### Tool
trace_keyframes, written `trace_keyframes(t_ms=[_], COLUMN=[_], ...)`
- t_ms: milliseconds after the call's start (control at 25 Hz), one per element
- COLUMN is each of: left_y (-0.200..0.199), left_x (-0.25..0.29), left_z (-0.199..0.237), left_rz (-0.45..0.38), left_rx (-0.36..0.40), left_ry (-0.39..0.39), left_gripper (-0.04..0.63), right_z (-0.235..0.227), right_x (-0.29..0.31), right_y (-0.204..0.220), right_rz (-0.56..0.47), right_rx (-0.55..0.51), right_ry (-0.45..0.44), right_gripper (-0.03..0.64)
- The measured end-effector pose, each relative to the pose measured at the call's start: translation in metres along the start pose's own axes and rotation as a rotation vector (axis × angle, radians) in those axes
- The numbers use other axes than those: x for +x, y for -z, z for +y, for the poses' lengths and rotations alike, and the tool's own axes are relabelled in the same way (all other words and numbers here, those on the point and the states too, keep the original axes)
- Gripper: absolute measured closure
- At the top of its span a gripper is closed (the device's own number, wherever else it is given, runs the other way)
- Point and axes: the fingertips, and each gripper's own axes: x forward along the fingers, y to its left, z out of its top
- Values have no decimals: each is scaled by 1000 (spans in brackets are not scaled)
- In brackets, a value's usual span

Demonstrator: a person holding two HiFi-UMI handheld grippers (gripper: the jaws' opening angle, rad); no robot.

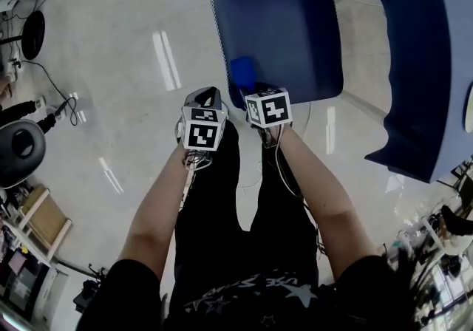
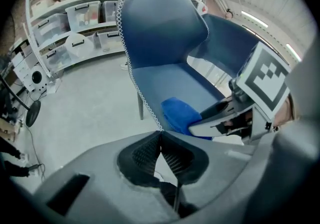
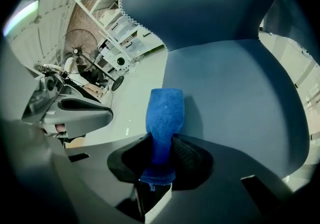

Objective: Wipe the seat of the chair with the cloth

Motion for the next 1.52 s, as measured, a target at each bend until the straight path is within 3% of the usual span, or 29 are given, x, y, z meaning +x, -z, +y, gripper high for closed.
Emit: trace_keyframes(t_ms=[200, 360, 640, 720, 960, 1160, 1520], left_y=[16, 25, 33, 32, 14, -6, -23], left_x=[-14, -15, -1, 5, 19, 22, 27], left_z=[16, 24, -7, -23, -67, -107, -149], left_rz=[3, 25, 34, 44, 48, 53, 73], left_rx=[71, 83, 47, 68, 97, 183, 263], left_ry=[9, -3, 5, 10, 30, 56, 89], left_gripper=[575, 575, 575, 575, 575, 575, 575], right_z=[15, 12, -2, -11, -60, -115, -221], right_x=[12, 14, 8, 3, -20, -52, -108], right_y=[35, 35, 34, 36, 48, 58, 78], right_rz=[76, 45, 30, 28, 15, 0, -32], right_rx=[38, 54, 3, 0, 24, 76, 221], right_ry=[24, 26, -31, -31, -3, 42, 232], right_gripper=[508, 506, 489, 486, 492, 492, 497])
